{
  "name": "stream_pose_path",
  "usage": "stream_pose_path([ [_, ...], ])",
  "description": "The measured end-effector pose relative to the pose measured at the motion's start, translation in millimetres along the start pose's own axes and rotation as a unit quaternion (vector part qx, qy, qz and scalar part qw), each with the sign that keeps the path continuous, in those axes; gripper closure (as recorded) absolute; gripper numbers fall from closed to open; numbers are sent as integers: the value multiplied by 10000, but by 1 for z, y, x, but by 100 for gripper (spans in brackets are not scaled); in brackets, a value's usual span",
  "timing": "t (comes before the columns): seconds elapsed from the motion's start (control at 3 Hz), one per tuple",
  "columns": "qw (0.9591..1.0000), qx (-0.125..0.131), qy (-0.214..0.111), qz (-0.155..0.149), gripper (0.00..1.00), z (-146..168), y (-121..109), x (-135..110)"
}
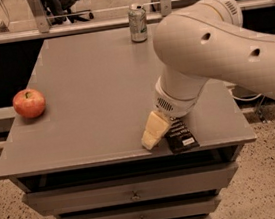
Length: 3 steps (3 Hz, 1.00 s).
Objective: Pick rxbar chocolate
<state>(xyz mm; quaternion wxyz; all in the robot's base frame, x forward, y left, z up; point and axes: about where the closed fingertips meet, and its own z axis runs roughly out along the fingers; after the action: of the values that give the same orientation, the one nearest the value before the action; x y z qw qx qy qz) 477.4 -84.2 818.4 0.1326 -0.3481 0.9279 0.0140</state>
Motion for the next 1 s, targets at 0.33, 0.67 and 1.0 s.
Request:
stream_pose_path([
  [0.33,10000,2,4,16,40,1,0,1],
  [0.67,10000,3,2,18,64,-3,-1,0],
  [1.0,10000,2,2,18,85,-11,-1,-2],
])
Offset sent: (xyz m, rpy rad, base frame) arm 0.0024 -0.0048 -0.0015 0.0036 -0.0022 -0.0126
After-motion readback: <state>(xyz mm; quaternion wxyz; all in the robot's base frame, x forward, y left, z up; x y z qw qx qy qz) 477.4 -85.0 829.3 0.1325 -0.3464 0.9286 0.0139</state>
